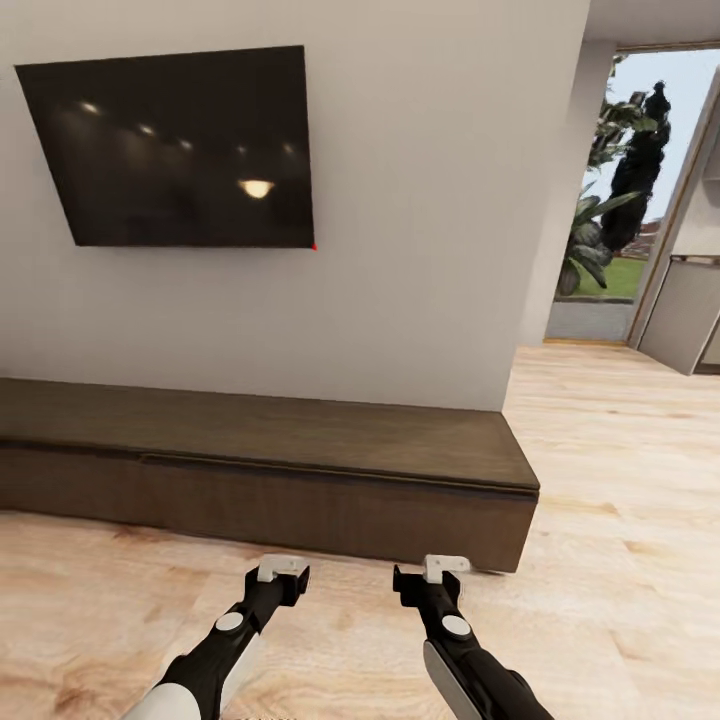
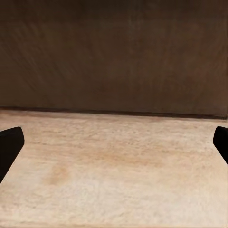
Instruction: Place each of the two pumpkins and all three candles from the living room inside a cabinet in the living room (use any cabinet), then make sure every cabinet is closed, and position the cauldron so it is next to a table in the living room.
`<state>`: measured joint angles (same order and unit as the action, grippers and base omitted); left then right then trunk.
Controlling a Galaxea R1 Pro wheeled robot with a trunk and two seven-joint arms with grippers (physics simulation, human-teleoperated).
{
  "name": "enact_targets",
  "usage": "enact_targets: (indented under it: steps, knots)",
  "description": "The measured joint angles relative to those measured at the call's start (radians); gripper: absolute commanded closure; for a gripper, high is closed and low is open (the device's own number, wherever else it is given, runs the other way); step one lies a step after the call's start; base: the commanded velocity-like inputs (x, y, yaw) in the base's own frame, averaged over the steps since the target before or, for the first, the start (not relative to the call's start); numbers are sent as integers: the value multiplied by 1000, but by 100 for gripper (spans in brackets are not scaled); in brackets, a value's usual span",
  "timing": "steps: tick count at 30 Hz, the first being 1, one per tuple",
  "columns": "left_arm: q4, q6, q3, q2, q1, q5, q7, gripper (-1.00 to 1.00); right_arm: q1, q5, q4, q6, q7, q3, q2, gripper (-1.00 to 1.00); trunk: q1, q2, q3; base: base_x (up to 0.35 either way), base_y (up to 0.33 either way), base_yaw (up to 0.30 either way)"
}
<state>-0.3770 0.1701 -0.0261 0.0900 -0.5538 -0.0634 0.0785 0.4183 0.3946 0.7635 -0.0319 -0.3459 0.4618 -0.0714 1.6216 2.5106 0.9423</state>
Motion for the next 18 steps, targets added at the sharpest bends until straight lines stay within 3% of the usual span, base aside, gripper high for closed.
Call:
enact_targets:
  steps: [18]
  knots:
    - [0, 4, -1, 0, 1, 2, -6, -100, 0, -5, -1, 0, 0, 1, 0, -100, 0, 0, -1, 0, 0, 291]
